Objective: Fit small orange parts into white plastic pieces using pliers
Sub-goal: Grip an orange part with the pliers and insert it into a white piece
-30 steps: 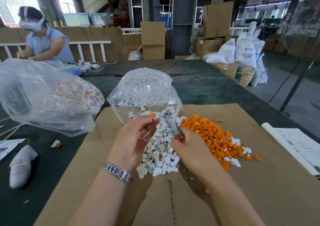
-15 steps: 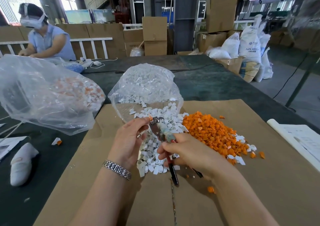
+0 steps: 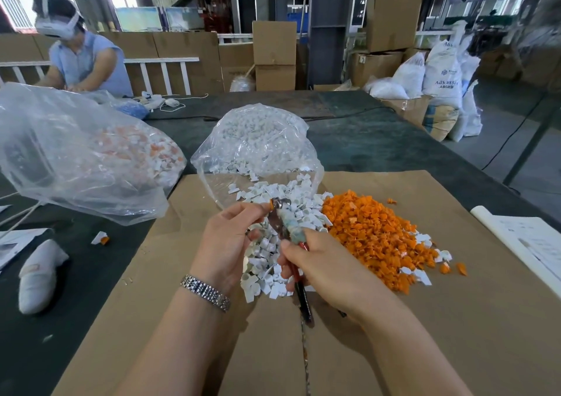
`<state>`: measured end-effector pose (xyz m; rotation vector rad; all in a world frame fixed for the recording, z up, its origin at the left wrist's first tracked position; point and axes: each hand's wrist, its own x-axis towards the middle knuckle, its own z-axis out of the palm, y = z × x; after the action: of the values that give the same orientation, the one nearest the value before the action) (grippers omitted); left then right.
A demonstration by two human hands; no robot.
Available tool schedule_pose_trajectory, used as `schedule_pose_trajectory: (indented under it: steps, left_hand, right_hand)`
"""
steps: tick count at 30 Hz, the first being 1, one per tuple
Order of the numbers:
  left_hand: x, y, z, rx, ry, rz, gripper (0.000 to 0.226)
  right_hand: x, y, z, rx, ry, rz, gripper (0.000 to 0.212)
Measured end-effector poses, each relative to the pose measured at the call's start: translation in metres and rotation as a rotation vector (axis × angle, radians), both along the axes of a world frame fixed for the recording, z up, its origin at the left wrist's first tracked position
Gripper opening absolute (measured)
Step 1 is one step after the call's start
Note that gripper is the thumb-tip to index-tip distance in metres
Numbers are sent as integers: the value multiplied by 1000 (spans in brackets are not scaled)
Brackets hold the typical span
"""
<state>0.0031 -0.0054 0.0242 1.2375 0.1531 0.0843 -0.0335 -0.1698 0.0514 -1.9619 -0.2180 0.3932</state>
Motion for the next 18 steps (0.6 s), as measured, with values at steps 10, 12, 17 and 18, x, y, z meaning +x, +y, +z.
schedule_pose_trajectory:
  steps: [10,12,17,18]
  left_hand:
    - [0,-7,-3,-26,39,18,7]
    - [1,-8,-4,-37,40,27,7]
    - [2,-11,-7,-43,52,28,14]
    - [2,-12,-7,-47,56,30,15]
  right_hand:
    - [-4,9,-6,-90,-62,-70,32]
    - [-5,12,-8,-79,-62,-100,34]
    - [-6,18,-10,-127,-101,-148,31]
    - [-6,17,-10,-125,-93,-145,31]
